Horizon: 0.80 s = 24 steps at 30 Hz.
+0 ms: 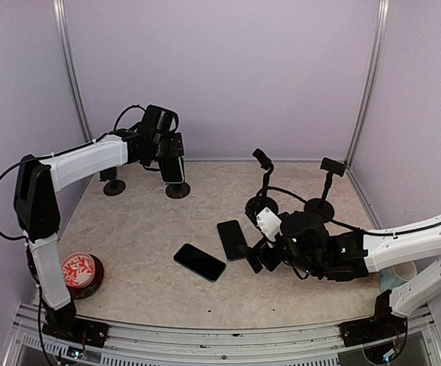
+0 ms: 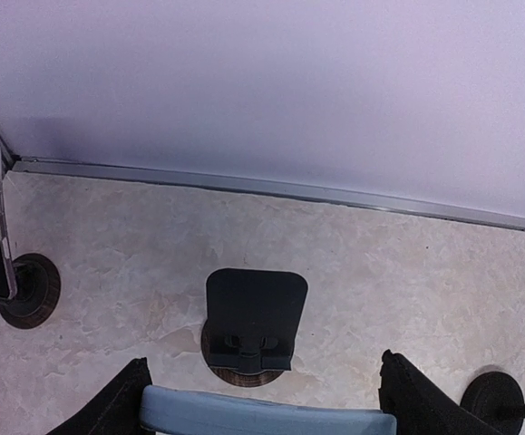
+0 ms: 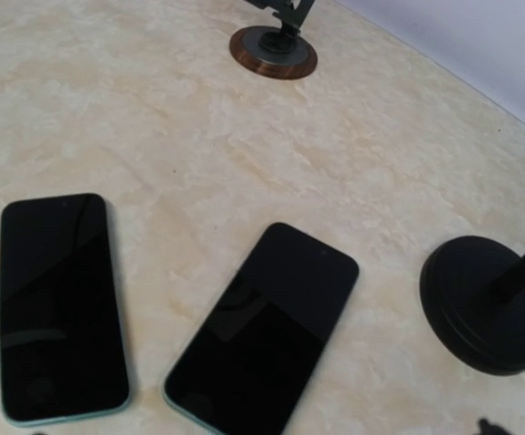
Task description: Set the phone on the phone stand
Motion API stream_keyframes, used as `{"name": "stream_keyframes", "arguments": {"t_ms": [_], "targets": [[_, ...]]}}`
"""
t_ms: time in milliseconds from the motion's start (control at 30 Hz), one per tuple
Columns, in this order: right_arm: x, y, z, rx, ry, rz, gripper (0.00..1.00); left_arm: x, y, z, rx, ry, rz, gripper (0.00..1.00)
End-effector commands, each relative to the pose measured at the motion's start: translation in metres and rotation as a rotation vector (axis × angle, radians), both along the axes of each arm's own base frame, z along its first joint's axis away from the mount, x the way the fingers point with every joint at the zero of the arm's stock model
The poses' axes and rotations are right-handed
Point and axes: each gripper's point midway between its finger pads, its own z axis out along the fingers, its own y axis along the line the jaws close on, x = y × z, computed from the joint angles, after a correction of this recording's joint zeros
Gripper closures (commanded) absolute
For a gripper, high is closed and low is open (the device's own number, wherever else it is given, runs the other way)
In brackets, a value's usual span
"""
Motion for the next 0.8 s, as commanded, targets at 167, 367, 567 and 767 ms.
{"name": "stream_keyframes", "arguments": {"t_ms": [167,367,567,767], "targets": [[-0.001,-0.004,0.002,0.018,0.001,-0.014,0.00,0.023,0.009,0.028,0.035,-0.094,0.068,0.41],[-0.002,-0.005,0.002,0.020,0.004,-0.016,0.00,0.032,0.006,0.023,0.027,-0.096,0.078,0.41],[-0.002,-0.008,0.003,0.020,0.003,-0.022,0.00,0.043,-0.001,0.016,0.018,-0.085,0.073,0.41],[-0.003,-0.012,0.002,0.017,0.005,-0.030,0.00,0.051,0.003,0.010,0.014,-0.086,0.092,0.41]]}}
